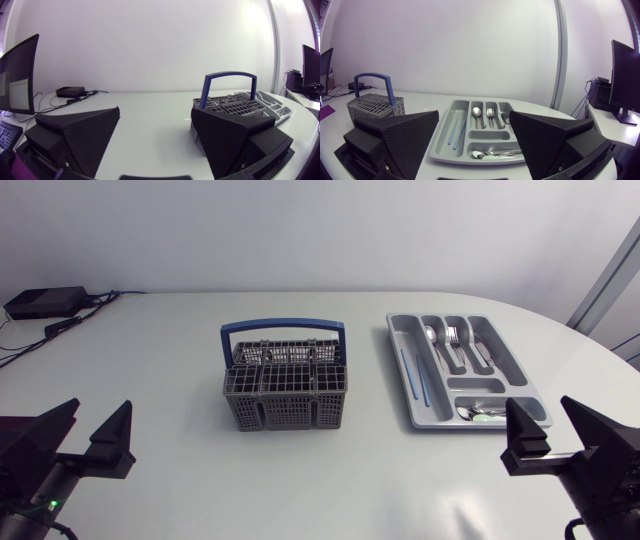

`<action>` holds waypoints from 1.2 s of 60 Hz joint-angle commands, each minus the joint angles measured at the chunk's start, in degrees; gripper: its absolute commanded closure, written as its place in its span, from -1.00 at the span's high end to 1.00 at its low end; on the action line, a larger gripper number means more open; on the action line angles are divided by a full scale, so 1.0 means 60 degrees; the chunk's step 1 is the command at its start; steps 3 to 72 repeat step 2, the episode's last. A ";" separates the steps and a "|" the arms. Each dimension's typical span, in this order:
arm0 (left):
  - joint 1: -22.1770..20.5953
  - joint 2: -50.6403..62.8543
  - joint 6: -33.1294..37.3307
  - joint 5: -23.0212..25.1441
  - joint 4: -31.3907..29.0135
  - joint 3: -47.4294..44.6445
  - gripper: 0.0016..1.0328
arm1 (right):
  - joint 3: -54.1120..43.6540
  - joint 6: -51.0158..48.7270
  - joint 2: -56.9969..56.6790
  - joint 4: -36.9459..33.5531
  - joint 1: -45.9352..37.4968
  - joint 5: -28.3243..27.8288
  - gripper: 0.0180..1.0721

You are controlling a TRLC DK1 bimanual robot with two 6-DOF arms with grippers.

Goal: Unload the cutlery basket into the drawer organizer.

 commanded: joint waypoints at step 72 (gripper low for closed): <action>-0.0049 -0.0060 -0.0239 -0.0082 0.0155 -0.0191 0.94 | -0.0173 0.0275 -0.0049 -0.0031 -0.0042 -0.0027 0.93</action>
